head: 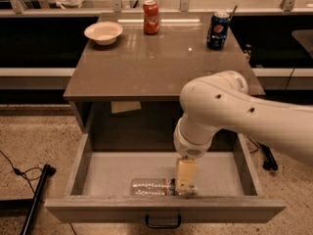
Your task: Pick water bottle from top drawer and place on counter
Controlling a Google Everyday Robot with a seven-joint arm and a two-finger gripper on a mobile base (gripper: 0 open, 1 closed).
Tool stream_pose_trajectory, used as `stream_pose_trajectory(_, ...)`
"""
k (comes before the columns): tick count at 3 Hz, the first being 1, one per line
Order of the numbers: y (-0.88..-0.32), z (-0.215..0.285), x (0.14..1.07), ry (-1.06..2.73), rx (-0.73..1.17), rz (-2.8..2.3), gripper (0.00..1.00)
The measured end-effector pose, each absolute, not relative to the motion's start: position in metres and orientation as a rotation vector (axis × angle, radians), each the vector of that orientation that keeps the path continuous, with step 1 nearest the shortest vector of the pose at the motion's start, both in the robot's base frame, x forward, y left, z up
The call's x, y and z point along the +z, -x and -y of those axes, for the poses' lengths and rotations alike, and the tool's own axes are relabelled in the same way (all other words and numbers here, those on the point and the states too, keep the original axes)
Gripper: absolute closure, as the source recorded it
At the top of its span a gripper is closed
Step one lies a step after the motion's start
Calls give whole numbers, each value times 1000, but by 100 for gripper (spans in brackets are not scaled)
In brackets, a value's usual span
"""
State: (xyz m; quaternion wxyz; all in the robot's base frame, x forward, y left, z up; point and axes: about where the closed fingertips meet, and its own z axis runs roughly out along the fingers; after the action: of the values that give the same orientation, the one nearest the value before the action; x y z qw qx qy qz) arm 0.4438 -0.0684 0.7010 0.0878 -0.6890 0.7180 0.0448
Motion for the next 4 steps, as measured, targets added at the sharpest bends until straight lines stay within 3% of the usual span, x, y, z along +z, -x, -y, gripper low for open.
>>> stream_pose_trajectory(1,-442,63,676,2090,130,-2151,17)
stream_pose_trajectory(2,-441,62,660,2106,127,-2167,35)
stream_pose_trajectory(4,-438,62,636,2128,167,-2177,31)
